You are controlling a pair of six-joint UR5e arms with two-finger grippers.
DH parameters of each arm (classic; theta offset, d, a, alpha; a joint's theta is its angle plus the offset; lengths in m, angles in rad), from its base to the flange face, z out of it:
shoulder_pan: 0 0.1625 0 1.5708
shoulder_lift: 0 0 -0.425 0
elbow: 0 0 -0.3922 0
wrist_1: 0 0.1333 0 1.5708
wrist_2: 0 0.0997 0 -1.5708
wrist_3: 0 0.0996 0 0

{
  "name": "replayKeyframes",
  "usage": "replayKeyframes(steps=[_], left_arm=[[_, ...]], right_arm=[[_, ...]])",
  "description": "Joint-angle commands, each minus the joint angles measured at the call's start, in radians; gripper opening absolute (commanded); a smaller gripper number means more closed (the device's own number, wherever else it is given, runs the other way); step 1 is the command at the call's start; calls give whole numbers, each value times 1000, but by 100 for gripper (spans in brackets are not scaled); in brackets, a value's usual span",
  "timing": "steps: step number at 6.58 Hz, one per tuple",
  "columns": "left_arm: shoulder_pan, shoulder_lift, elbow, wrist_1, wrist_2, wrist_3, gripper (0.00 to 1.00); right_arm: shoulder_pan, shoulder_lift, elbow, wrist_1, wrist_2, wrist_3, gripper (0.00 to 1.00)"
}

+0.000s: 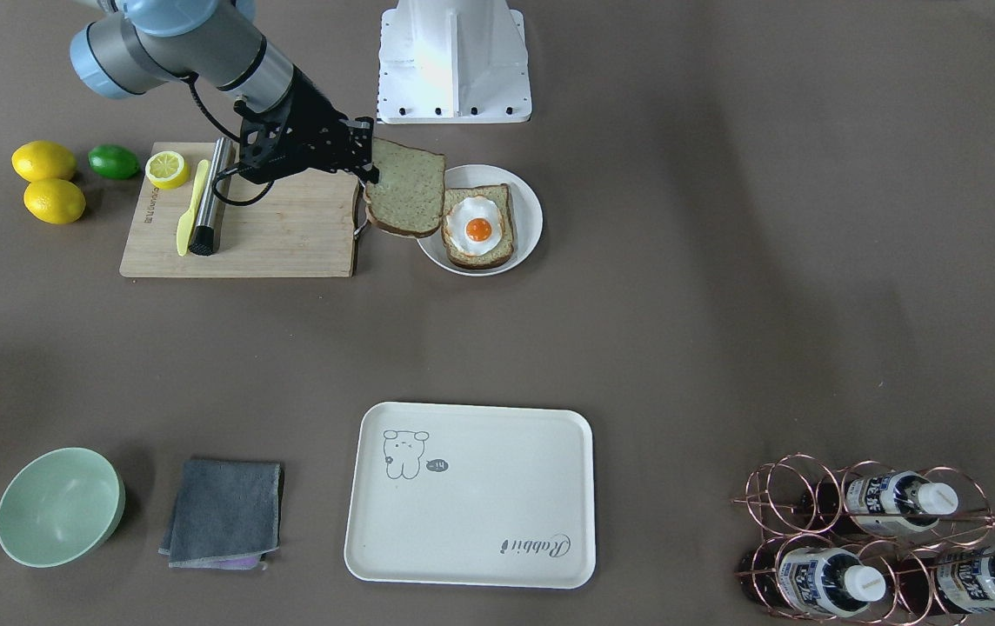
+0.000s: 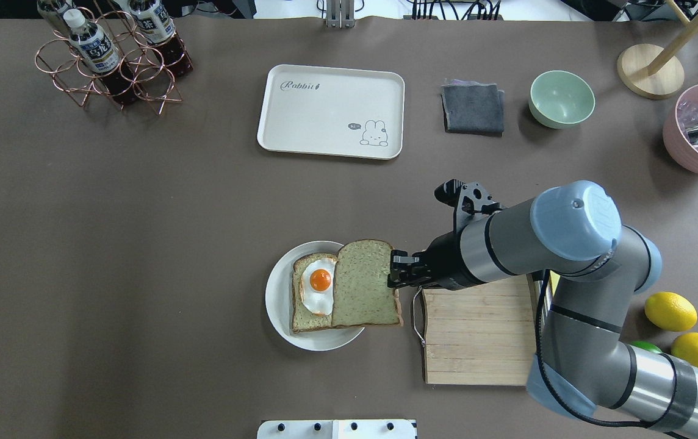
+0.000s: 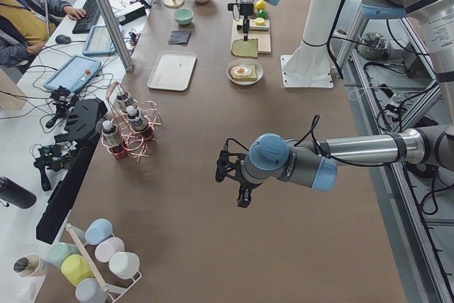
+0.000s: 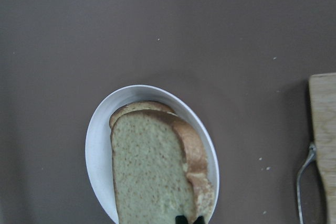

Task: Make sandwich and place on tray
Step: 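Carry the bread over the egg toast and lower it on top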

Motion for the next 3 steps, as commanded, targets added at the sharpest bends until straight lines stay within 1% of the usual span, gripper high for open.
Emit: replayKeyframes(steps=[1, 3], left_arm=[[0, -2, 2, 0, 1, -8, 98], [0, -2, 4, 0, 1, -8, 98]], right_arm=[[-63, 70, -48, 16, -44, 14, 0], [-68, 95, -131, 95, -46, 4, 0]])
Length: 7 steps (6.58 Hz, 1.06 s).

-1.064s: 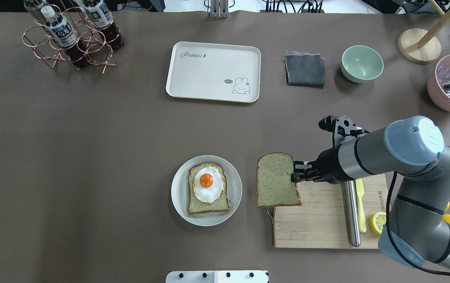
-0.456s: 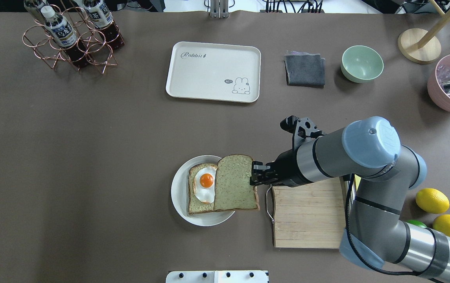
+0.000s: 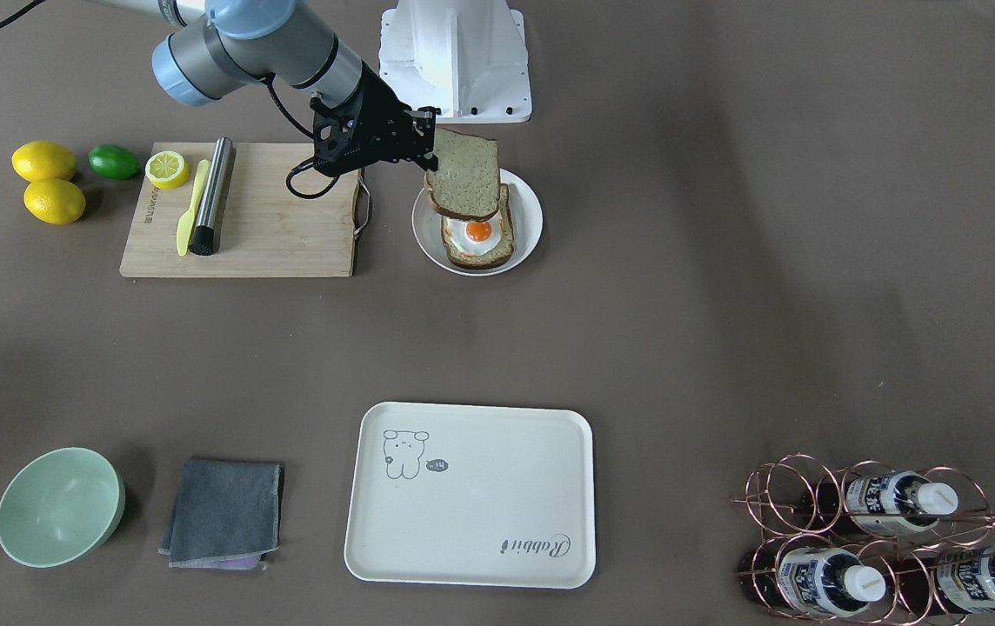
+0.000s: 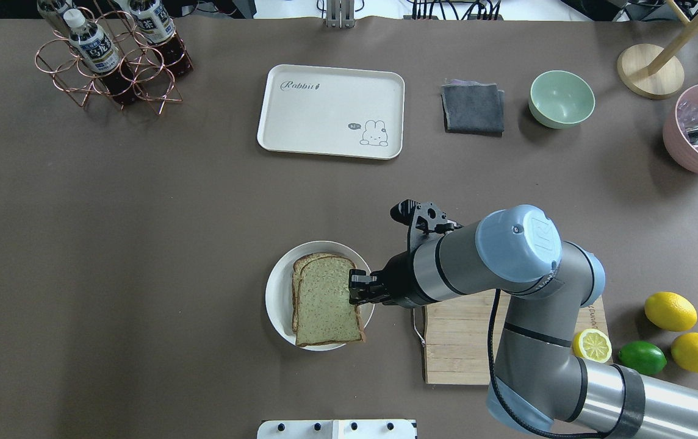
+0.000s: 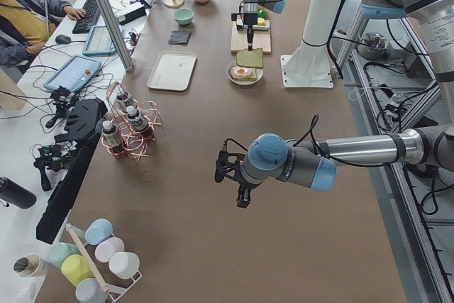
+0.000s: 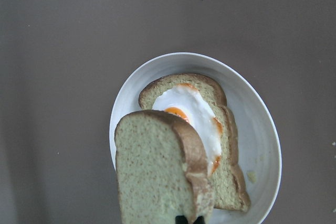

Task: Make sandwich and place on tray
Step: 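Carry the bread over the egg toast and lower it on top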

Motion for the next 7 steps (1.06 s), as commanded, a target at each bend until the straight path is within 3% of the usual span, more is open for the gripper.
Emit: replayKeyframes(steps=[1, 7], left_arm=[[-2, -1, 1, 0, 0, 0, 98], [-11, 3, -13, -2, -5, 0, 98]], right_arm=[[-3, 19, -83, 101, -5, -3, 0], [13, 52, -143, 112, -3, -3, 0]])
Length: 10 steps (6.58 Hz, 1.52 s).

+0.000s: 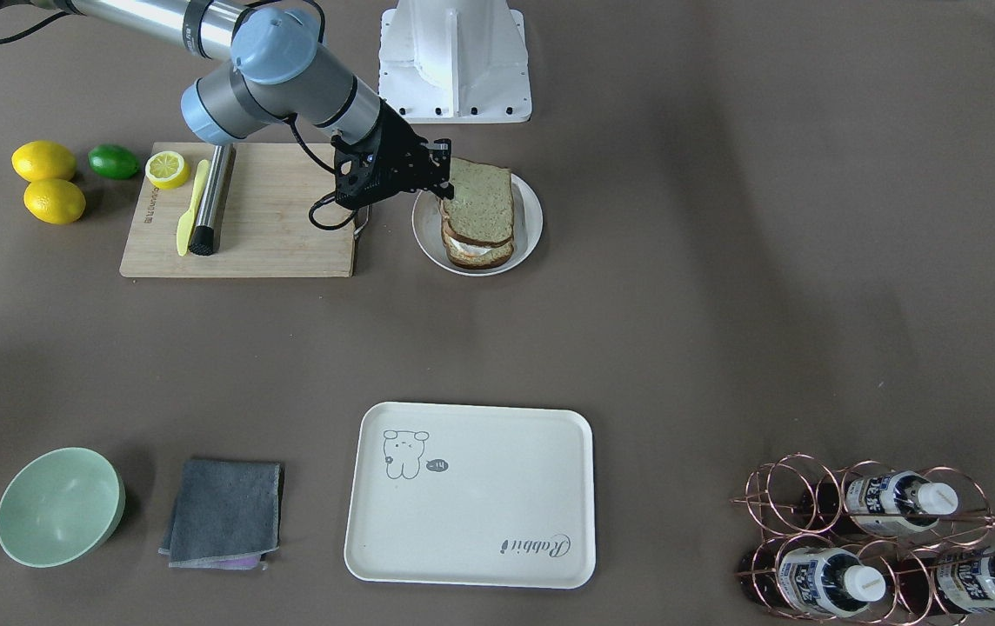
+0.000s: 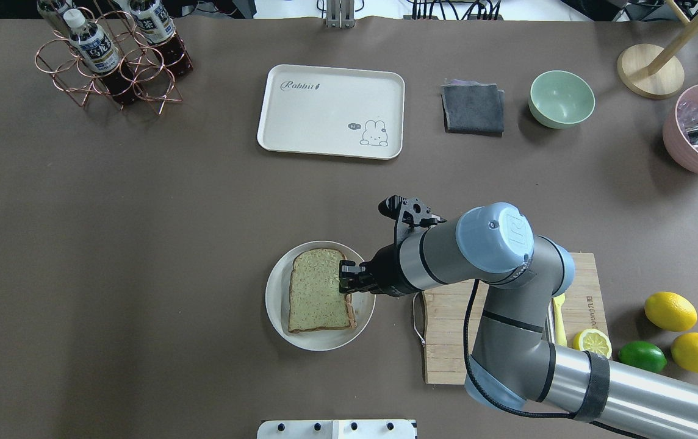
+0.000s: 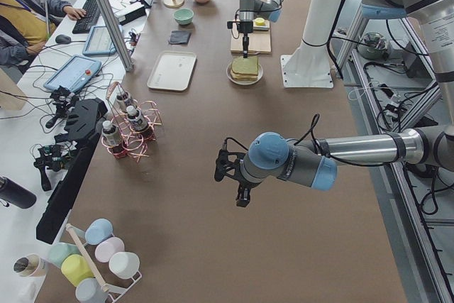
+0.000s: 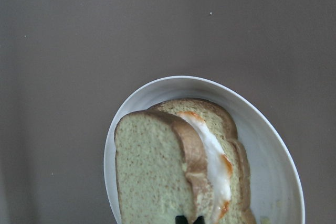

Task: Make sandwich and place on tray
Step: 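Carry the bread over the egg toast and lower it on top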

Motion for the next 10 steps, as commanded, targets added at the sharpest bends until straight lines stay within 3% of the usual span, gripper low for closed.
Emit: replayKeyframes(steps=[1, 3, 4, 5, 6, 7, 10], left_arm=[[-1, 2, -3, 0, -3, -2, 98], [-1, 5, -5, 0, -3, -15, 98], [-1, 5, -5, 0, -1, -15, 98], [-1, 7, -5, 0, -3, -15, 98], [-1, 7, -5, 0, -1, -21, 98], [-1, 5, -5, 0, -1, -37, 98], [11, -33, -14, 0, -7, -70, 97]], right_arm=[[-1, 4, -22, 13, -1, 1, 0], [-1, 4, -39, 48, -1, 1, 0], [-2, 4, -40, 47, -1, 7, 29], [-5, 4, -42, 45, -2, 10, 66], [-5, 4, -45, 45, -2, 9, 92], [-5, 3, -48, 45, -4, 13, 98], [108, -44, -31, 8, 56, 6, 99]])
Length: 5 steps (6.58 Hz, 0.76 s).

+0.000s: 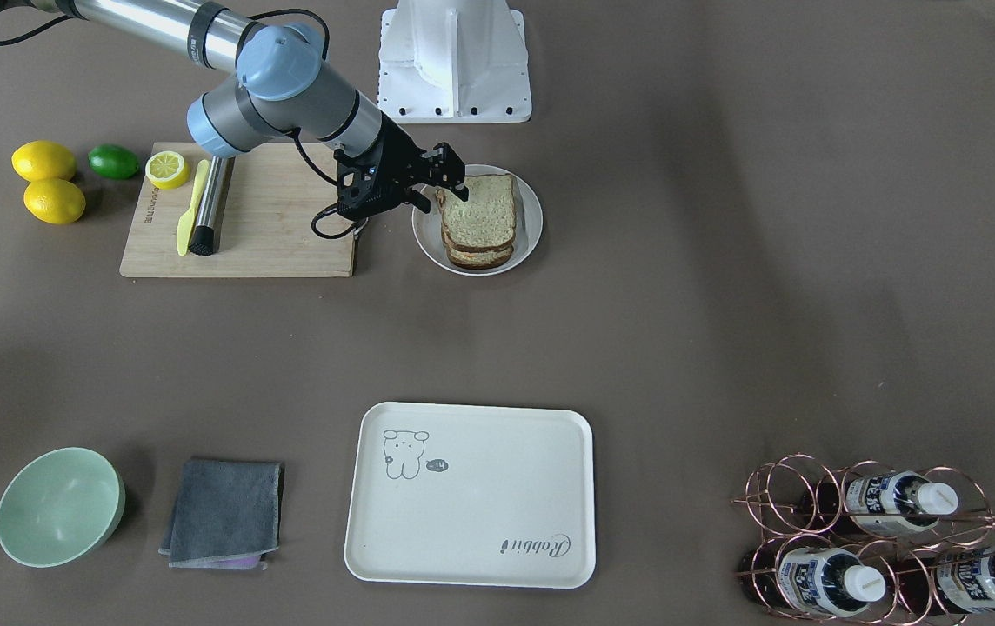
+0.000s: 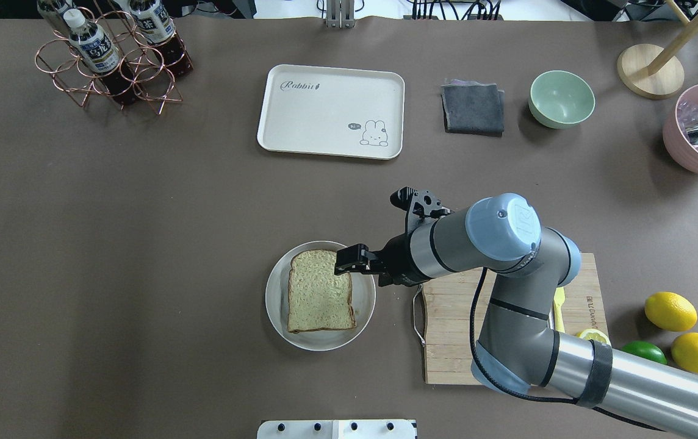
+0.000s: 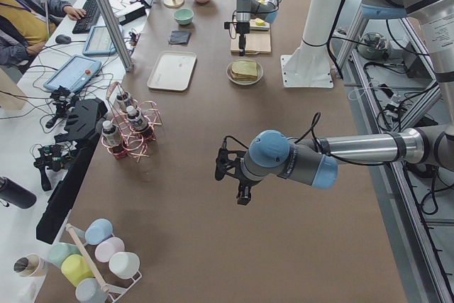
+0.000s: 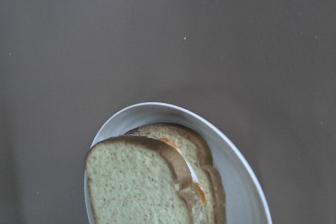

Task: Make sandwich and place on tray
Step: 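Open the right gripper and withdraw the right arm to rest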

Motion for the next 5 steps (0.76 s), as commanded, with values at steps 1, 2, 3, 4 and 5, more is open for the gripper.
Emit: replayKeyframes(steps=[1, 2, 3, 4, 5], left_arm=[[56, -48, -10, -2, -2, -18, 97], [109, -50, -13, -37, 12, -36, 97], [137, -53, -17, -47, 12, -93, 97], [177, -51, -19, -121, 10, -203, 97], [215, -51, -19, -204, 10, -314, 97]], right_arm=[[113, -29, 8, -114, 76, -7, 99], [183, -32, 14, -179, 115, -118, 99], [251, -84, 32, -199, 191, -244, 99], [312, -134, 45, -201, 245, -373, 99], [369, -223, 107, -203, 280, -456, 99]])
